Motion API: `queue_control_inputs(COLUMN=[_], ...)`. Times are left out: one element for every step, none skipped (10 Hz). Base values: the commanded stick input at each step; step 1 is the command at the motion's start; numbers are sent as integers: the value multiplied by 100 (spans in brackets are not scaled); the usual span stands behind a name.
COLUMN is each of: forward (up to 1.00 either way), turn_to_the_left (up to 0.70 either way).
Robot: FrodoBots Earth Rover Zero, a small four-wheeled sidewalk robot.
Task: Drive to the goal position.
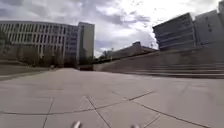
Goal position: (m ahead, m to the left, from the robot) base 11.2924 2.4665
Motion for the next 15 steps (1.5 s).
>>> queue_control_inputs(forward=[70, 70, 70, 70, 70, 70, 70, 70, 70, 70, 70, 70, 70, 70, 70], turn_to_the_left=[2, 2, 2, 2, 2, 2, 2, 2, 2, 2, 2, 2, 2, 2, 2])
